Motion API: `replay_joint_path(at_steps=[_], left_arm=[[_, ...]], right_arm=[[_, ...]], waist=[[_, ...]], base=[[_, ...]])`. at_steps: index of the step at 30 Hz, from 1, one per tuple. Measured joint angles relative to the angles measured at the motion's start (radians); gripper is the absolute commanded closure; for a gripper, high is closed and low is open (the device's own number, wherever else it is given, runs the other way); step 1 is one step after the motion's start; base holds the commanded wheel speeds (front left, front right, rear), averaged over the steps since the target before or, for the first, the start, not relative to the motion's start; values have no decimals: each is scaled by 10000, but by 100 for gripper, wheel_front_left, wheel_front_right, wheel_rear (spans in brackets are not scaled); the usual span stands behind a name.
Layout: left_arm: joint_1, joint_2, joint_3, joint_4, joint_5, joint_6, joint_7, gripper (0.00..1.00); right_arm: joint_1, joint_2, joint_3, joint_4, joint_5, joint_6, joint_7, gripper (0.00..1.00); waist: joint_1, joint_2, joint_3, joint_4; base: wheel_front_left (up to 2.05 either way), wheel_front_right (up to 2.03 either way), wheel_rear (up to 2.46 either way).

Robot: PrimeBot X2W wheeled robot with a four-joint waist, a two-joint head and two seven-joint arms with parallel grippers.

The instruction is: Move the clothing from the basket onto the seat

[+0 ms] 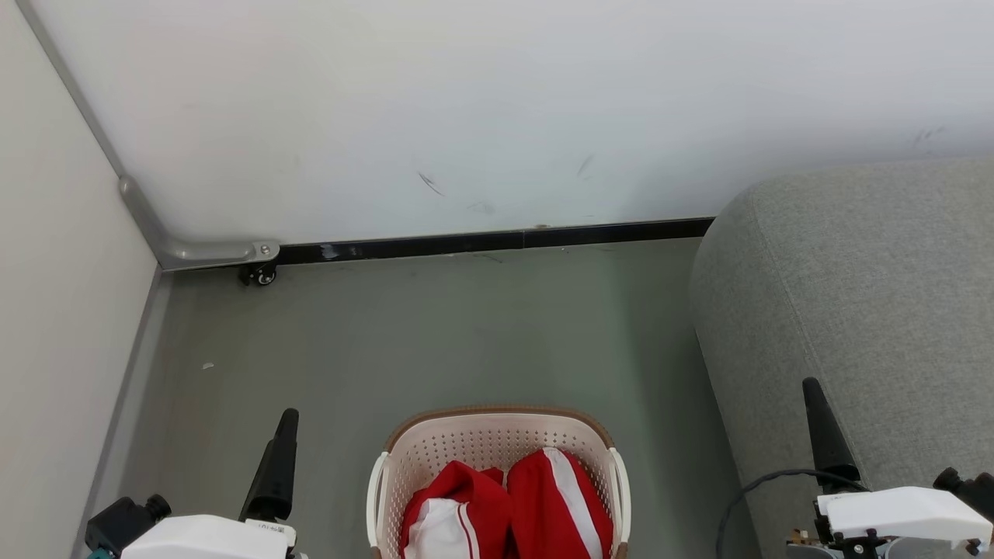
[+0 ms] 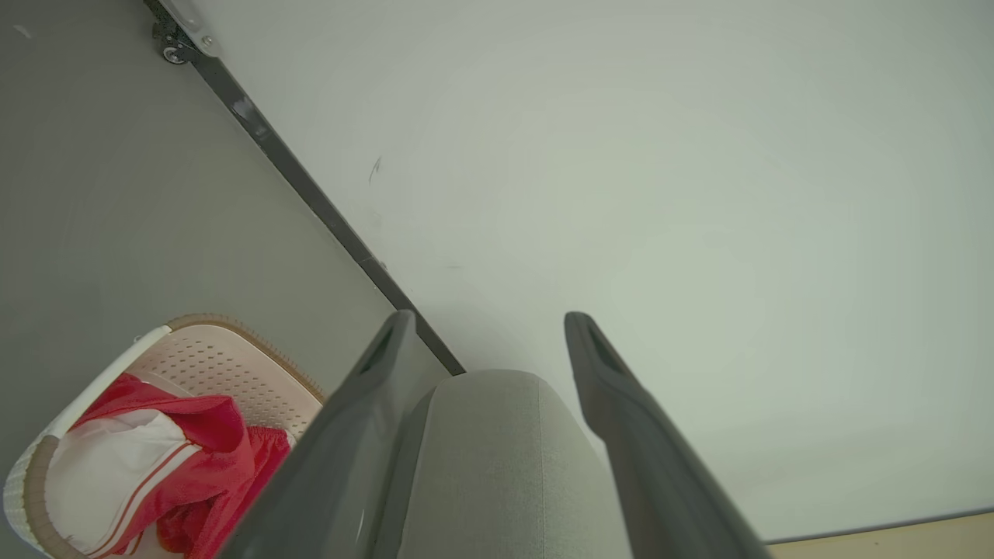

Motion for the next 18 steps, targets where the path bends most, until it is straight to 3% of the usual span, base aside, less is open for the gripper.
replay_joint_path(at_steps=[6,18], left_arm=[[0,115,-221,-167,1072,255,-242,0],[-1,585,-895,-481,3862,784,-612,0]], right_arm=[[-26,-44,50,0,-1177,0,-188,0],[-57,-38,219,0,-3549,6,-614,0]], waist=[[-1,0,-27,6],[-99,0,21,10]], base=[[0,0,0],[0,0,0]])
